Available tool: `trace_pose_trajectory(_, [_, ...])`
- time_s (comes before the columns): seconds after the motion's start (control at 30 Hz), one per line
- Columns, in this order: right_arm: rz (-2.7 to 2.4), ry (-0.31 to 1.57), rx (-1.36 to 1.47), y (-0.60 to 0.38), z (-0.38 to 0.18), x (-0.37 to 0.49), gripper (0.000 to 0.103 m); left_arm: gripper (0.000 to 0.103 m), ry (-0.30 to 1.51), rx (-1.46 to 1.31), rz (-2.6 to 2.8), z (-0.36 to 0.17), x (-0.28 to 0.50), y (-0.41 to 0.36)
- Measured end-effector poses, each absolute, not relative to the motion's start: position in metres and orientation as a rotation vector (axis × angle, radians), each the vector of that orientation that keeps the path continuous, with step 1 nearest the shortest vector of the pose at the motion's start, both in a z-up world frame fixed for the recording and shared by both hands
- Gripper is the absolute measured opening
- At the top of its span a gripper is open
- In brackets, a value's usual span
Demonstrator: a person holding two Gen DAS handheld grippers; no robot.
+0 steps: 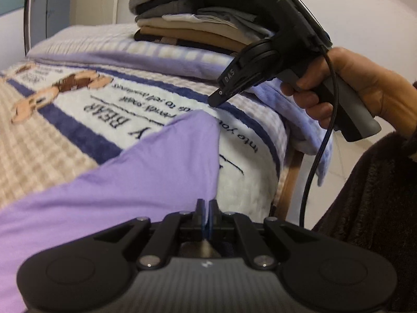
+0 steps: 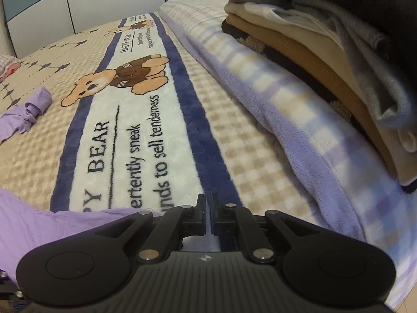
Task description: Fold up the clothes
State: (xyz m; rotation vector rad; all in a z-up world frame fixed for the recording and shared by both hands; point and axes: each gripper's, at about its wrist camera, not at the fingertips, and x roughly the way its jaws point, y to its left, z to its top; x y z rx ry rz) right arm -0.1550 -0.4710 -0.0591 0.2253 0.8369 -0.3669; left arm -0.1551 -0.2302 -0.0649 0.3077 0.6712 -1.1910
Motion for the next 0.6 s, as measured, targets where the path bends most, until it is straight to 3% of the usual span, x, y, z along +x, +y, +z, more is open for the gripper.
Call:
trace_pose_trajectory(0.13, [-0.328,0.830,0.332,-0.478,-0.055,-0.164,0.019,0.020,0.677,0.290,-1.193,-0.065,-0.154,-0.229])
trace_pose_trajectory(0.2, [-0.298,0.838,0.377,-0.481,-0.054,-0.169,0.020,0.026,0.679,0.281,-1.195,-0.065,-0.153,-0.228])
trace_pose_trajectory(0.6, [-0.190,0.937,0.305,-0.465,-0.059,-0.177,0.020,0.028,0.644,0.289,-1.163,-0.069,-0.149,-0.244])
